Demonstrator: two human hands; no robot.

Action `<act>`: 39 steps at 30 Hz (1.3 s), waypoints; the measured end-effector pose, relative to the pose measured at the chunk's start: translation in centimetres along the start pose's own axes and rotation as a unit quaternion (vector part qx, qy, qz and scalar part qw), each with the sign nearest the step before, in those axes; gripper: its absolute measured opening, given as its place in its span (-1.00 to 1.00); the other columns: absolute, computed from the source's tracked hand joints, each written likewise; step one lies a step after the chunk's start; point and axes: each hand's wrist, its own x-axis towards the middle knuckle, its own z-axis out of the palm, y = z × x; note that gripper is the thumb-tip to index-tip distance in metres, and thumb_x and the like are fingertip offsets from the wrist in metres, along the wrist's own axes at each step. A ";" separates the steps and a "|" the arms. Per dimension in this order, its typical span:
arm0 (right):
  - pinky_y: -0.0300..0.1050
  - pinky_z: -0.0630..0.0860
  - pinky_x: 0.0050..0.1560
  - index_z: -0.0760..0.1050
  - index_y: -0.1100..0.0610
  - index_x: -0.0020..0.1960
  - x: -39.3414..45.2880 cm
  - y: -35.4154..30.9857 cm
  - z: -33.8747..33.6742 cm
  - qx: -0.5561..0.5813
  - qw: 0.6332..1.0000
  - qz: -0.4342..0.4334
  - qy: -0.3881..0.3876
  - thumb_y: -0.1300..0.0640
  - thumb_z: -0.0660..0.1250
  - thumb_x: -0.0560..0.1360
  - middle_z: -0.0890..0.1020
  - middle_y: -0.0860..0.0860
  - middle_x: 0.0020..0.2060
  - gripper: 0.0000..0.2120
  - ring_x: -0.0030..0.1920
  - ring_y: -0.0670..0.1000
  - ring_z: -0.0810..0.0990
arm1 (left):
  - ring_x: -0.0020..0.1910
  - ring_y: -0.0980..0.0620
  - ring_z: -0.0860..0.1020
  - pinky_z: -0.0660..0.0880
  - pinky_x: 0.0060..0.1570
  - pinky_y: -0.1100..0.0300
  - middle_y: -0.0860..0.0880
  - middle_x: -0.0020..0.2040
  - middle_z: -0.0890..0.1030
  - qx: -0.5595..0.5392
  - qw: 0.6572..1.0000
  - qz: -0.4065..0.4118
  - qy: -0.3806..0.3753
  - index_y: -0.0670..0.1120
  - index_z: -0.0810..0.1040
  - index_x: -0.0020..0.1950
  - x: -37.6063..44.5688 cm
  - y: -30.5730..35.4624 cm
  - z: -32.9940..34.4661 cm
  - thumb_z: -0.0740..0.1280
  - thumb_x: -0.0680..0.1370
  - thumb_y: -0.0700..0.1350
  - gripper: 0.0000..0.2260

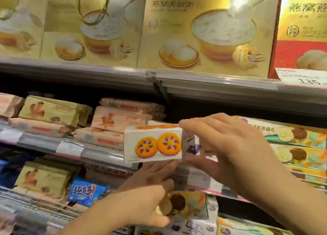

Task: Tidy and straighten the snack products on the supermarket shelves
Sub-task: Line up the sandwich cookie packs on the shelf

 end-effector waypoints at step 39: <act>-0.09 0.58 0.04 0.44 -0.28 0.32 -10.8 2.4 3.5 0.285 0.883 0.326 -0.180 -0.46 0.32 0.37 0.62 -0.21 0.05 -0.43 0.00 -0.17 0.61 | 0.63 -0.04 0.12 0.24 0.46 -0.06 0.03 0.64 0.18 -0.157 0.956 0.048 0.242 0.01 0.55 -0.06 1.0 4.7 0.2 0.49 0.32 0.25 -0.61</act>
